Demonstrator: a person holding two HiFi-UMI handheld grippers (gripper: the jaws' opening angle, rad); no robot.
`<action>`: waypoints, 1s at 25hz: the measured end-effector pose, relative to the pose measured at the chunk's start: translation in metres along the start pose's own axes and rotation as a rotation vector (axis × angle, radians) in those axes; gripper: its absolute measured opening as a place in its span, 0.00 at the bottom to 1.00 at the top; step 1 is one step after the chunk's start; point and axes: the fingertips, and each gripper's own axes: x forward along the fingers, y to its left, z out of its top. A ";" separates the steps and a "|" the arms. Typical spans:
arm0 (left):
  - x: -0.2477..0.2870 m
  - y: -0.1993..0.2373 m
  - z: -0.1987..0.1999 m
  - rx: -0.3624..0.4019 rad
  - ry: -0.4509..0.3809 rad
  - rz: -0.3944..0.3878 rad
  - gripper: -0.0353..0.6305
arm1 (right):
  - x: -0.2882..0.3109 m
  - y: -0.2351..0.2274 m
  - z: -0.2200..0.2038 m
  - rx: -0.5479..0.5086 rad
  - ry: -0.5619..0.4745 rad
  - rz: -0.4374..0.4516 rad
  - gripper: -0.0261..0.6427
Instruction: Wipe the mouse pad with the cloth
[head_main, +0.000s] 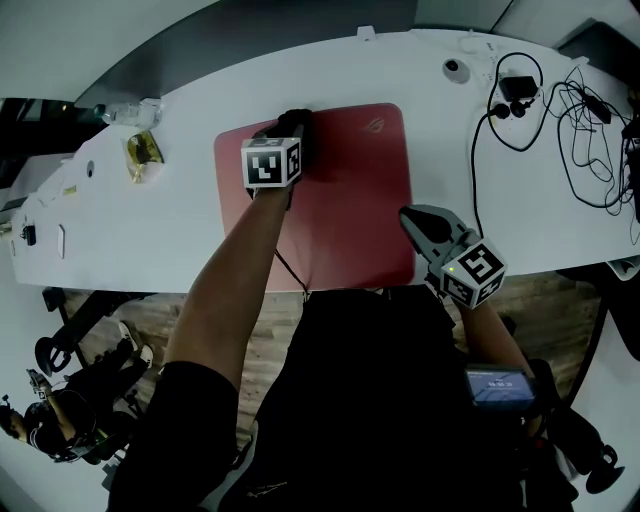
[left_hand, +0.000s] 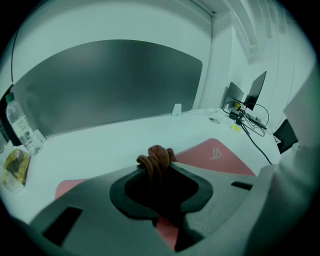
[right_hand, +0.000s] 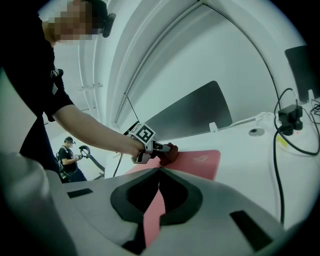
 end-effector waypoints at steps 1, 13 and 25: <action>-0.001 0.007 -0.003 0.012 0.000 0.006 0.18 | 0.002 0.003 -0.001 0.000 0.002 -0.001 0.08; -0.030 0.099 -0.032 0.028 -0.010 0.105 0.18 | 0.031 0.021 0.000 -0.013 0.005 -0.027 0.08; -0.052 0.168 -0.054 0.035 -0.021 0.154 0.18 | 0.049 0.037 -0.001 -0.022 0.023 -0.054 0.08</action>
